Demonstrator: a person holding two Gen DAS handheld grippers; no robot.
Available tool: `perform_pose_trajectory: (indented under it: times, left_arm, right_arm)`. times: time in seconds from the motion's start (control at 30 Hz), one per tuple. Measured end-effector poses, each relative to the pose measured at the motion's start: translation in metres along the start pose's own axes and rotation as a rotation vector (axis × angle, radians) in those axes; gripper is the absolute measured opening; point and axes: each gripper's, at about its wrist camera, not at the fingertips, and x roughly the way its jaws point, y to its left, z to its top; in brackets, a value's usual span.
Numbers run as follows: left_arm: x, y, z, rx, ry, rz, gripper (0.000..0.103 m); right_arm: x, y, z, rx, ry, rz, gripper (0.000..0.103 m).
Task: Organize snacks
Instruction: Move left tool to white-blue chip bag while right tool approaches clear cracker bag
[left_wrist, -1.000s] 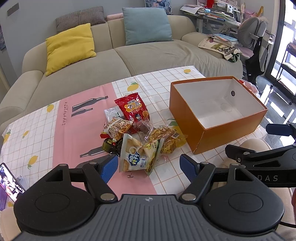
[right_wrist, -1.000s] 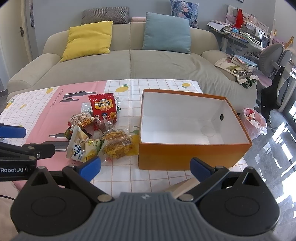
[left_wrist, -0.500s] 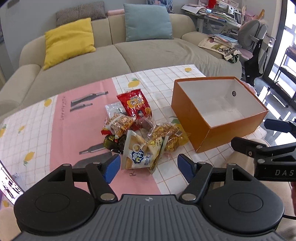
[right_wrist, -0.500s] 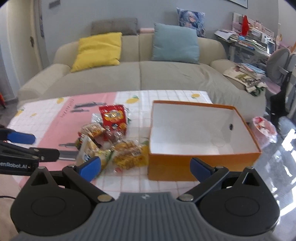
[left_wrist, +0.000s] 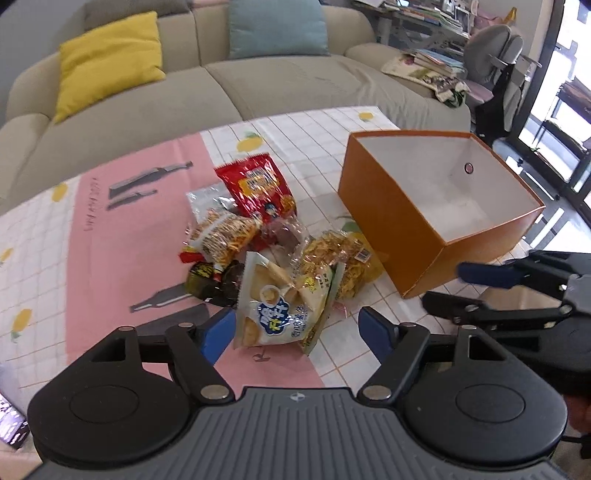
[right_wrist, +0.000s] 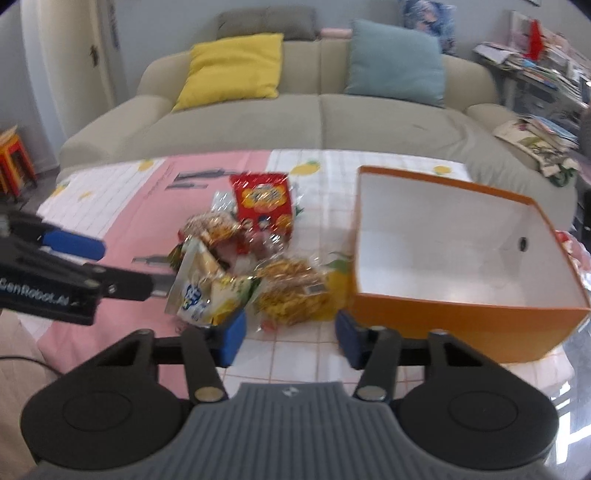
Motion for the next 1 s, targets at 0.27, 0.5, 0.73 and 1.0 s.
perform_pose_trajectory:
  times: [0.27,0.5,0.73,1.0]
  left_arm:
    - [0.047,0.011,-0.005,0.033,0.073,-0.038,0.089]
    - [0.087,0.009,-0.010,0.077,0.101,-0.040,0.089]
    - [0.111,0.002,-0.016,0.116,0.093,0.025,0.089]
    - [0.110,0.007,-0.016,0.068,0.054,0.035,0.061]
  right_arm:
    - [0.051,-0.003,0.001,0.051,0.107,0.029,0.025]
    - [0.081,-0.011,0.002,0.123,0.151,0.037,0.027]
    - [0.098,-0.021,0.000,0.194,0.172,0.043,0.036]
    - [0.101,-0.016,-0.003,0.204,0.169,0.063,0.043]
